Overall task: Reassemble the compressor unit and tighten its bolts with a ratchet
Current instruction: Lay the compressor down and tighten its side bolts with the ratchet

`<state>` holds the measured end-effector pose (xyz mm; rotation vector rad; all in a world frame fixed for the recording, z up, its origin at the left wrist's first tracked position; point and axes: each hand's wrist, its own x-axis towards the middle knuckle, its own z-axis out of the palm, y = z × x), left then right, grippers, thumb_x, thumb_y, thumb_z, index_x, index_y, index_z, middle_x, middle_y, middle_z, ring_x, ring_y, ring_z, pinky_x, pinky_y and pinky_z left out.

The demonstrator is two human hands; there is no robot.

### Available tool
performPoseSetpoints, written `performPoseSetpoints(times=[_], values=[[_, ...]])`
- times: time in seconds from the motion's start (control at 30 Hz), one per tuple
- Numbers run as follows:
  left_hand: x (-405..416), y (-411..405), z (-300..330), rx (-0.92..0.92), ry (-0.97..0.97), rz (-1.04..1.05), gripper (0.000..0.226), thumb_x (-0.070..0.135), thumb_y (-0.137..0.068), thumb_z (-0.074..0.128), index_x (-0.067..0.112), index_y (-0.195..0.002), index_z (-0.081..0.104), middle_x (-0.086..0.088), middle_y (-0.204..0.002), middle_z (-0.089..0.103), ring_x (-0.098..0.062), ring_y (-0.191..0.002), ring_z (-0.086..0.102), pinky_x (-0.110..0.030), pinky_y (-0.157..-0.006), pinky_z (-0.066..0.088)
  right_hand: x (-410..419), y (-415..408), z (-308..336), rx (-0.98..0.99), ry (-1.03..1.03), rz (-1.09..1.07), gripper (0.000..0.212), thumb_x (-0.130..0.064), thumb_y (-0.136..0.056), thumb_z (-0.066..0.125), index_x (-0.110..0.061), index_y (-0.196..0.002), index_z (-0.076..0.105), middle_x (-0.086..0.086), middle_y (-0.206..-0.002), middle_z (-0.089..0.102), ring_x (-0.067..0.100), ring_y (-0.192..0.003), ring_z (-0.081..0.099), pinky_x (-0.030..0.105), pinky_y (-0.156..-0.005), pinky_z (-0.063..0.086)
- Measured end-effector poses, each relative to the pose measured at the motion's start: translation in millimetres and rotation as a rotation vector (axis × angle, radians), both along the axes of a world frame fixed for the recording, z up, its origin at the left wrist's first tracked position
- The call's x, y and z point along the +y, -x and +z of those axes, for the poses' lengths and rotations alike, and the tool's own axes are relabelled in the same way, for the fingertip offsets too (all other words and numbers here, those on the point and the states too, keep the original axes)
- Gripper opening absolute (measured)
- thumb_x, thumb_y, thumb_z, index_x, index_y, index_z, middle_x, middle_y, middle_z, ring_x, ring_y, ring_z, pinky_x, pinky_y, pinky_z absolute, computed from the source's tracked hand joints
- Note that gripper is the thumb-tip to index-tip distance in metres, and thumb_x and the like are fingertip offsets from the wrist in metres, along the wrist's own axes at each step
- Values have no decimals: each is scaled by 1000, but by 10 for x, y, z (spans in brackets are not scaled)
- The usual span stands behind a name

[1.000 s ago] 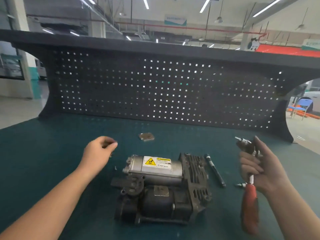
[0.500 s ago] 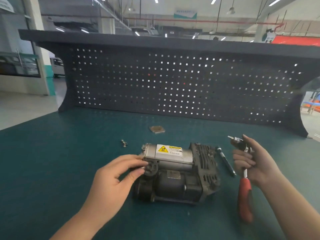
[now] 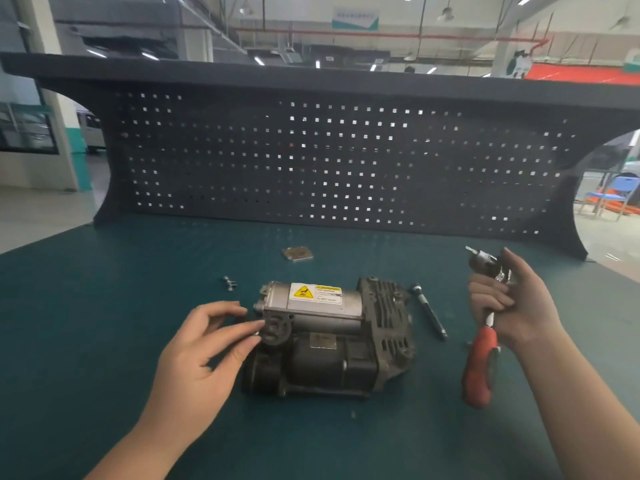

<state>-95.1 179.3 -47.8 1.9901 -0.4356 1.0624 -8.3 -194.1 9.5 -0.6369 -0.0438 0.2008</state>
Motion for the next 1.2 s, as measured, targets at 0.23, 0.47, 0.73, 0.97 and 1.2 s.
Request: performPoseSetpoints(times=[0.23, 0.47, 0.73, 0.97, 1.2], values=[[-7, 19, 18, 294, 315, -277, 20, 5, -82, 69, 22, -86, 79, 13, -106, 67, -2, -103, 64, -8, -86, 48, 745, 503, 368, -301, 534, -4, 28, -43, -82, 64, -20, -66, 63, -2, -59, 39, 7, -43, 27, 16, -33, 19], [18, 8, 45, 406, 412, -382, 25, -1, -78, 75, 23, -77, 80, 17, -103, 65, 1, -100, 63, -8, -82, 48, 1936, 945, 493, -779, 1420, -75, 31, -42, -84, 70, -18, -70, 56, -6, -62, 43, 9, -57, 38, 28, -58, 33], [22, -3, 32, 404, 460, -455, 23, 2, -82, 72, 24, -85, 79, 10, -108, 64, 1, -101, 64, -9, -84, 47, 2137, 972, 523, -766, 1734, -168, 39, -45, -85, 66, -17, -65, 47, -8, -57, 41, 10, -53, 35, 25, -53, 30], [26, -37, 16, 398, 483, -485, 29, 2, -83, 72, 30, -79, 78, 13, -105, 64, 1, -97, 65, -9, -82, 47, 2138, 892, 433, -741, 1745, -186, 38, -48, -82, 67, -23, -62, 46, -17, -46, 45, 3, -47, 39, 16, -47, 31], [28, -58, 11, 400, 469, -489, 29, 5, -83, 73, 34, -78, 79, 19, -103, 64, -1, -100, 64, -11, -83, 48, 2119, 910, 431, -774, 1700, -221, 40, -44, -85, 67, -22, -60, 44, -15, -45, 41, 4, -46, 36, 16, -48, 30]])
